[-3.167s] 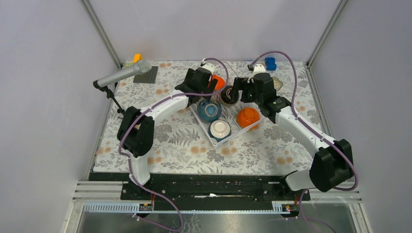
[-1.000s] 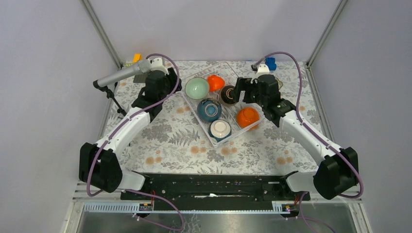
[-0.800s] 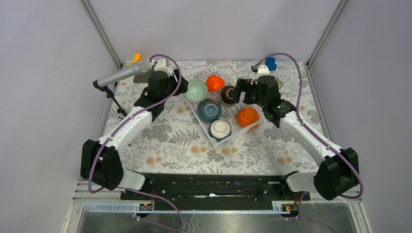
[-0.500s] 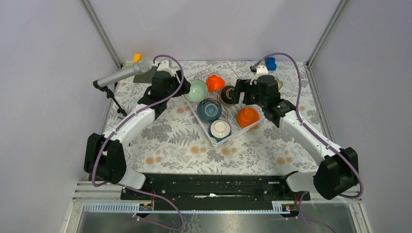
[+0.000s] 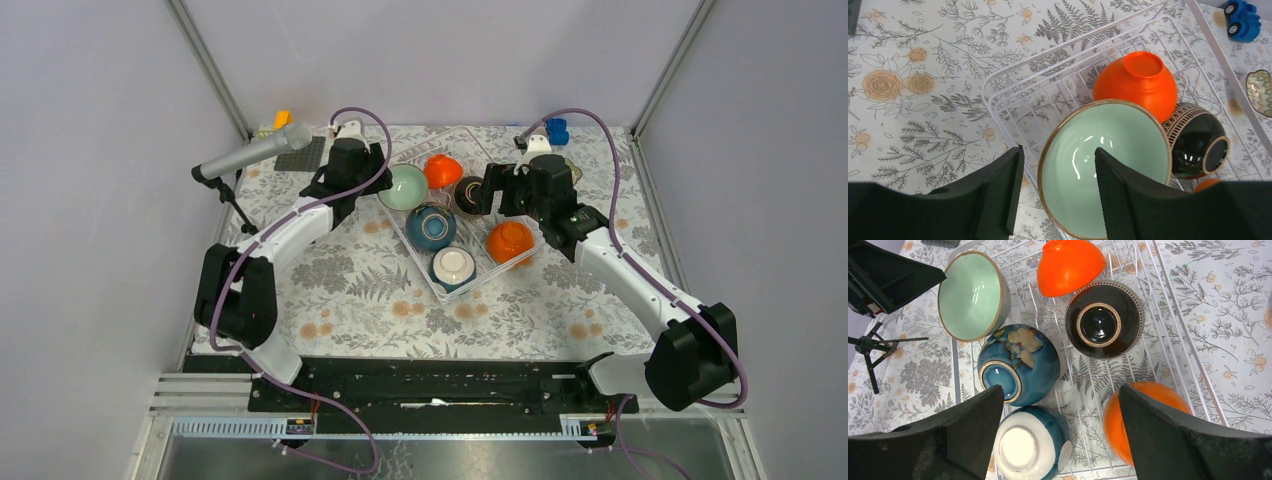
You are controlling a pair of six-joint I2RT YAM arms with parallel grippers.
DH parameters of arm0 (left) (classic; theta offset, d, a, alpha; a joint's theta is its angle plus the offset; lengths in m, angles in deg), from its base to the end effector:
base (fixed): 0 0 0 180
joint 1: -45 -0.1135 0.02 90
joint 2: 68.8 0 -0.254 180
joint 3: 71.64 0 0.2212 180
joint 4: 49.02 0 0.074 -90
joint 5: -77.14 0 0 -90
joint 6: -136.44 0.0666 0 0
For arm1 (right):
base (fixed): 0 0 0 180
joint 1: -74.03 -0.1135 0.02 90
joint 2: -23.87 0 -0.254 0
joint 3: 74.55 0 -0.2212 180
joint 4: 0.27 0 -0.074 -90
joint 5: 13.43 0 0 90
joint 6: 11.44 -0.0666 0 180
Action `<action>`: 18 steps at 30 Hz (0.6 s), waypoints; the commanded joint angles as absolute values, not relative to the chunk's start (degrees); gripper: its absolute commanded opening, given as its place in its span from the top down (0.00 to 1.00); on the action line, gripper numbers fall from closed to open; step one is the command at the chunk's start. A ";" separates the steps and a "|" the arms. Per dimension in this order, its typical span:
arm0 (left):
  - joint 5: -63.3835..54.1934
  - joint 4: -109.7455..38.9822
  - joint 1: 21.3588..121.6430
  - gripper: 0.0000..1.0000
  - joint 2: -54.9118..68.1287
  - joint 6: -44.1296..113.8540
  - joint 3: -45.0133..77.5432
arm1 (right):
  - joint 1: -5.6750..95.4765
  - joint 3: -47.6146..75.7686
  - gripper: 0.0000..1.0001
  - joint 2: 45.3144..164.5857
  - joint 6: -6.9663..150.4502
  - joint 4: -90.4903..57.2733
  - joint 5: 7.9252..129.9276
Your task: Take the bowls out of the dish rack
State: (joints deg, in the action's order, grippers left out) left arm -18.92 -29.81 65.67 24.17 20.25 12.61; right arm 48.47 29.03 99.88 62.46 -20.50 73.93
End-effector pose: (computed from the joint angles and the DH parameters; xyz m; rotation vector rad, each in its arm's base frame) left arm 0.3540 -0.1260 0.2679 -0.1662 2.0724 -0.3962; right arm 0.2801 0.1374 0.3139 -0.1925 1.9432 0.5298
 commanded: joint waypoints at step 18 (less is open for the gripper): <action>-15.45 -31.12 65.30 0.76 28.95 22.05 15.38 | 48.22 28.10 0.09 98.54 62.98 -19.64 74.19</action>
